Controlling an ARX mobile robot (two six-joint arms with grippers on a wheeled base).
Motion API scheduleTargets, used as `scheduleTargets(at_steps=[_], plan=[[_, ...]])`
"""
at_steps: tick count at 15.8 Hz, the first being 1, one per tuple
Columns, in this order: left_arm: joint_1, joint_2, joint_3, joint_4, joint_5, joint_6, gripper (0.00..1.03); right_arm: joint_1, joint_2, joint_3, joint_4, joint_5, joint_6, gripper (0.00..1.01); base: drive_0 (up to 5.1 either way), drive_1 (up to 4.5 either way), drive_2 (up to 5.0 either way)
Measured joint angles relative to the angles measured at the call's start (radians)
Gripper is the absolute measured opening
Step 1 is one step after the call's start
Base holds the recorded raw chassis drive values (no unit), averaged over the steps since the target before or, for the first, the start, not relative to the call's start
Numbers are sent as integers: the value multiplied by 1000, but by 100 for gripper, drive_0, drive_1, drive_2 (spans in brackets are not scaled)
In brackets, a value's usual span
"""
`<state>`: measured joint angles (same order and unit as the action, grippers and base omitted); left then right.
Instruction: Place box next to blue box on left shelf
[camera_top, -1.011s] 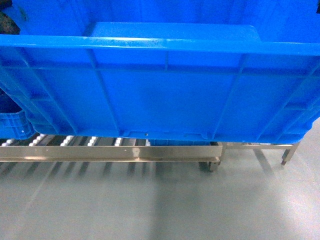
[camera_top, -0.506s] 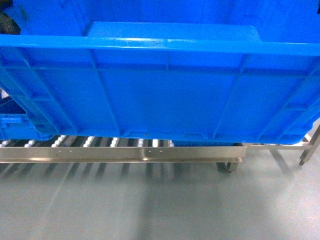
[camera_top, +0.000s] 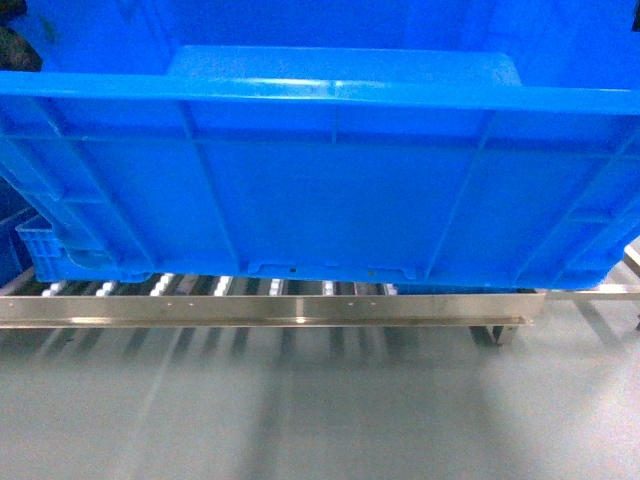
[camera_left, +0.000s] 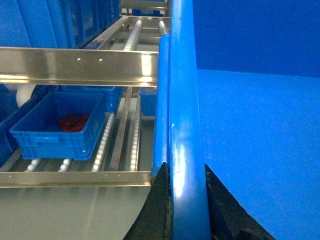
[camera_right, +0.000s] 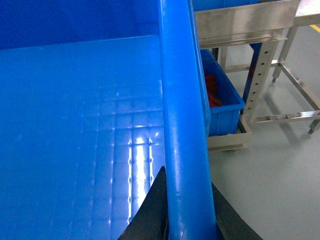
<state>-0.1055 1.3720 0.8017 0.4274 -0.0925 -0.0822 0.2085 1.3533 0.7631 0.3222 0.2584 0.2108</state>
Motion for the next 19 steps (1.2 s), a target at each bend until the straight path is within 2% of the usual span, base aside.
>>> scheduleTargets(at_steps=[10, 19], plan=[[0, 0, 0, 0, 1, 0, 9, 0, 0, 0, 1, 1, -2, 8, -498, 239, 239], [3, -1, 0, 1, 4, 0, 9, 0, 2, 0, 2, 0, 1, 8, 0, 0, 0]])
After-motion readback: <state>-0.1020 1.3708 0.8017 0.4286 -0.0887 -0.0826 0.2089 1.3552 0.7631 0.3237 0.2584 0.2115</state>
